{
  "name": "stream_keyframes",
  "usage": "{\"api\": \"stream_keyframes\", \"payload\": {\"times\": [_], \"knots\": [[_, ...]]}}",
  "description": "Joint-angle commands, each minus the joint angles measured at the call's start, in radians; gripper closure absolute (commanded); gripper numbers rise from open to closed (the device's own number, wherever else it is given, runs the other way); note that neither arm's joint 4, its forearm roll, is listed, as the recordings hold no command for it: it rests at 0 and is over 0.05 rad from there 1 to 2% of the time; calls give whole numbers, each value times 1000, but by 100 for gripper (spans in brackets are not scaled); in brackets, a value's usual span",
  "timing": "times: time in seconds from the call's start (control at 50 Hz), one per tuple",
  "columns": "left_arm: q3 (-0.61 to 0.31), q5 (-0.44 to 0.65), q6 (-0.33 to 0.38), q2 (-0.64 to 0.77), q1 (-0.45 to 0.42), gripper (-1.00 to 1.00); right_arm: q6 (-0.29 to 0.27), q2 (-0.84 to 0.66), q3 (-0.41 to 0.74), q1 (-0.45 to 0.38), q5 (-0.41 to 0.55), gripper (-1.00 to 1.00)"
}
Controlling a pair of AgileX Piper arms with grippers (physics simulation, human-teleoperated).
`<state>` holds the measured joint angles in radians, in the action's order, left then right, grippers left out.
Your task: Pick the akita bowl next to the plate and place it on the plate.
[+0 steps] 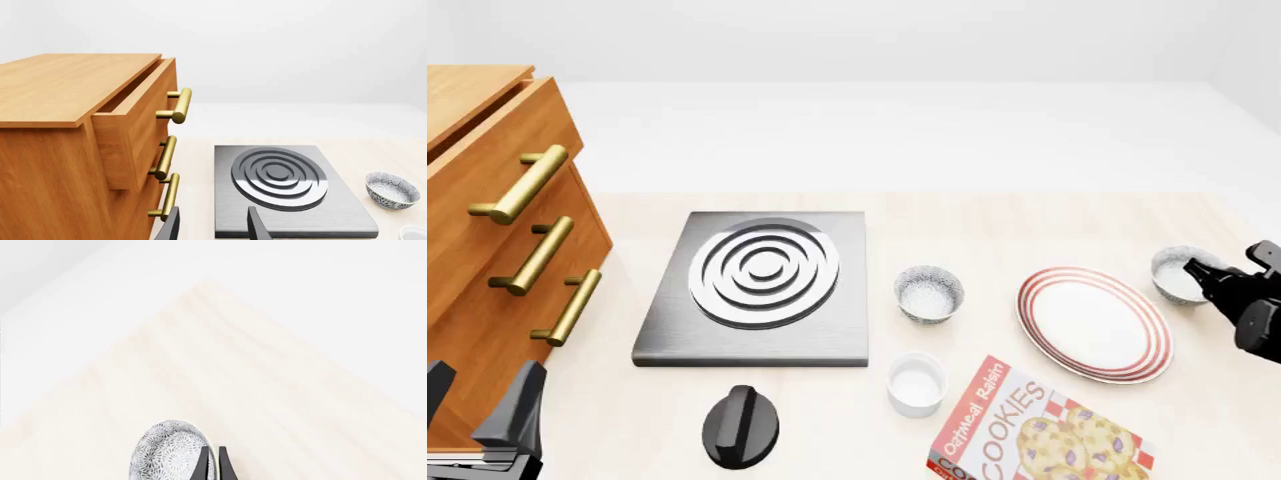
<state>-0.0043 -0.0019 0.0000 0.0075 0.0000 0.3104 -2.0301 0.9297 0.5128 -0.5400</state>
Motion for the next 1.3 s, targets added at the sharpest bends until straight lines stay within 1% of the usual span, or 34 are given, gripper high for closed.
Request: {"api": "stream_keyframes", "payload": {"times": [0.02, 0.62, 1.3], "knots": [[0, 0, 0, 0, 0, -100, 9, 55, -15, 4, 18, 100], [0, 0, 0, 0, 0, -100, 30, 244, -82, -13, 81, 100], [0, 0, 0, 0, 0, -100, 42, 382, -131, -39, 132, 100]]}}
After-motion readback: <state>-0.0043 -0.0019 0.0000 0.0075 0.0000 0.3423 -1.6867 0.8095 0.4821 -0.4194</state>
